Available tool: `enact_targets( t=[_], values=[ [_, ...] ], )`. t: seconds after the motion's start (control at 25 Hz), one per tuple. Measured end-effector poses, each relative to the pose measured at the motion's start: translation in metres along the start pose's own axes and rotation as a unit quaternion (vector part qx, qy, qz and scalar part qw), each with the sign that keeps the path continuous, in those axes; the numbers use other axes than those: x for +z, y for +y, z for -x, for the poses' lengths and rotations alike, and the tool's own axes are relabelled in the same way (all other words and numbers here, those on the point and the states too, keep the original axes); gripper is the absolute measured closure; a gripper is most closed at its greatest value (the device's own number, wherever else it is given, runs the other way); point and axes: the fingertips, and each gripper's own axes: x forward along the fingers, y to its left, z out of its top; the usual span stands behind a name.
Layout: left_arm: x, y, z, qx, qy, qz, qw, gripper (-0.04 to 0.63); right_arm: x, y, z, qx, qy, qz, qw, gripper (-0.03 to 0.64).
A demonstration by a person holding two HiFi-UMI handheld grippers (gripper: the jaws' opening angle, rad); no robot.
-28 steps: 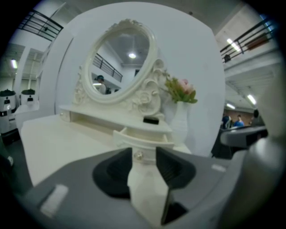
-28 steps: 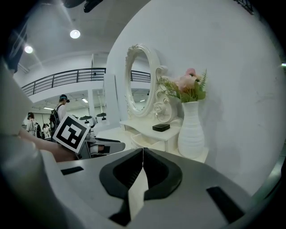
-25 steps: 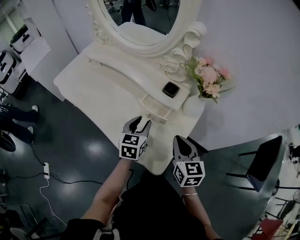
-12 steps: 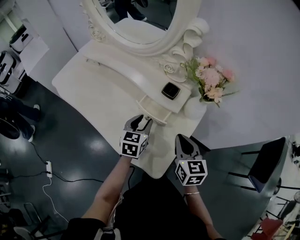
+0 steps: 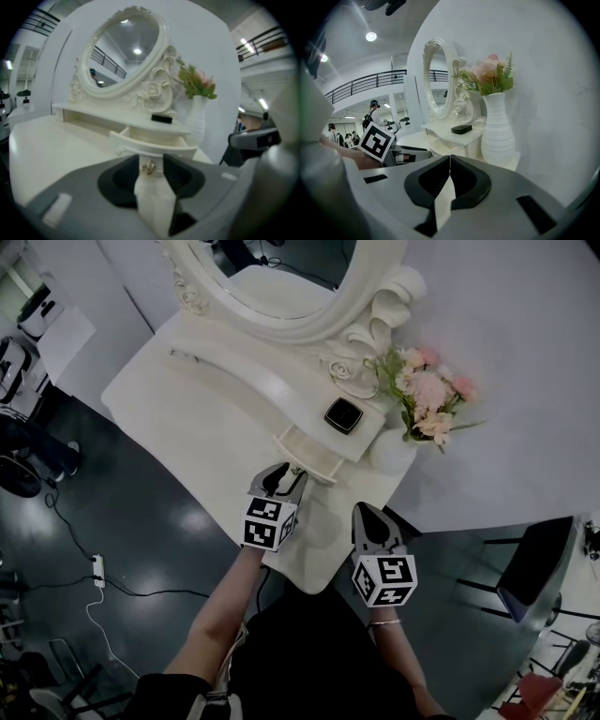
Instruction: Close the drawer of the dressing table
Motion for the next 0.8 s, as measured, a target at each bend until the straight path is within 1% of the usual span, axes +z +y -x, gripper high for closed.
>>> enact_targets(
  t=[0.2,0.32,0.48,0.8],
  values=[
    [0.005,-0.007,-0.008,-0.013,0.004,-0.006,0.9999,0.423,-0.001,-0.003,0.002,-0.004,0.002,-0.002,1.000,0.612],
    [0.004,-0.007,-0.010,-0.014,0.003,0.001,0.9999,0.419,-0.001,-0.006,0.001,-0.005,0.003,-0.003,1.000,0.612],
    [0.008,-0.006,-0.015,-0.015,0.006,-0.006,0.9999,0.419,-0.002,-0.007,0.000,-0.003,0.003,-0.004,1.000,0.612],
    [0.011,-0.005,-0.022,-0.013,0.005,-0.009,0.9999,0.420,-0.003,-0.008,-0.002,0.000,0.005,-0.005,1.000,0.612]
  ],
)
